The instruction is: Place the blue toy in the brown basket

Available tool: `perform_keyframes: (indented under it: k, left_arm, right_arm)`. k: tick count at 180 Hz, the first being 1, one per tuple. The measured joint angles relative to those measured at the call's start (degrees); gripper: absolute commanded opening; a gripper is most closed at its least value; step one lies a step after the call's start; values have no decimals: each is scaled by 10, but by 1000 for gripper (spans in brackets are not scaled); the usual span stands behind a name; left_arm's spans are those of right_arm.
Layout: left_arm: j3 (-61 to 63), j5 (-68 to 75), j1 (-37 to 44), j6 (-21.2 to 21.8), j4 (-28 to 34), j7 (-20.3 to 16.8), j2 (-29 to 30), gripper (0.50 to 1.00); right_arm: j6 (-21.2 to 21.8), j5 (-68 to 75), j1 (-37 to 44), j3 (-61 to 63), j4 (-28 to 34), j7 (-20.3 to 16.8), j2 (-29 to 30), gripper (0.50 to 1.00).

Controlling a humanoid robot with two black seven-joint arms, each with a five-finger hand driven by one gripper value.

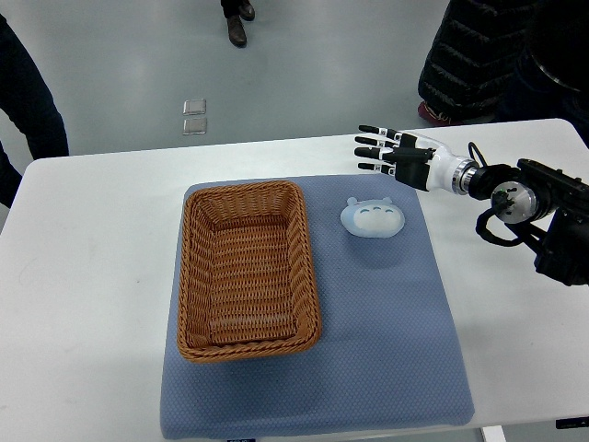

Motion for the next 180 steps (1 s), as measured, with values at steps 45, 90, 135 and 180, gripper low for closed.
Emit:
perform_keyframes:
  k: [45, 90, 135, 180]
  left_arm:
    - [-4, 0, 0, 2, 0, -3, 0, 1000]
    - [0, 0, 0, 2, 0, -3, 0, 1000]
    - [2, 0, 0, 2, 1, -3, 0, 1000]
    - [1, 0, 0, 2, 0, -3, 0, 1000]
  right_arm:
    - [2, -1, 0, -1, 0, 1, -1, 911]
    - [1, -16, 2, -5, 2, 1, -3, 909]
    - [16, -126, 3, -2, 9, 29, -8, 907]
    - [20, -353, 12, -7, 11, 112, -12, 907]
